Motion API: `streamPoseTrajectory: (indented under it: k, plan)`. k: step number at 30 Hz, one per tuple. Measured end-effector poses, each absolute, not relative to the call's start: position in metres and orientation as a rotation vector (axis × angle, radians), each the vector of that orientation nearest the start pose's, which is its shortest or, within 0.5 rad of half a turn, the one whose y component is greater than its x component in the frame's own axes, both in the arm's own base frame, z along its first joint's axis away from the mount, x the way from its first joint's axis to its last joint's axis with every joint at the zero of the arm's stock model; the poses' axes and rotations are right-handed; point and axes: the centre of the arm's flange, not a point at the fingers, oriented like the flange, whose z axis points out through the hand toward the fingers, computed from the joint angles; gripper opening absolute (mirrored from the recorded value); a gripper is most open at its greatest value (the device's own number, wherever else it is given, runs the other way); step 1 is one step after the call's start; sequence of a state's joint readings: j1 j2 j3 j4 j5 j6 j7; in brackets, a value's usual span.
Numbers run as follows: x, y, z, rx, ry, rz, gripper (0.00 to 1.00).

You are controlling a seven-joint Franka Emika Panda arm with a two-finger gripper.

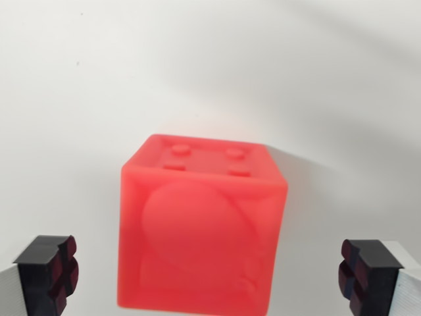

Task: Destack cube

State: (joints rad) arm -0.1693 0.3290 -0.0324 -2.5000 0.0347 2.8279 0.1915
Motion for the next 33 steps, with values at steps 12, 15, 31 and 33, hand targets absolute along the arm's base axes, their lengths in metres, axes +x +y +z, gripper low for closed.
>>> streamPoseTrajectory:
  k: [12,15,31,33]
  plan:
    - [0.455,-0.096,0.194,-3.07,0.66,-0.002,1.0]
    - [0.455,-0.096,0.206,-3.07,0.66,-0.002,1.0]
    - [0.454,-0.095,0.264,-3.07,0.658,-0.006,1.0]
    - [0.454,-0.095,0.271,-3.07,0.658,-0.006,1.0]
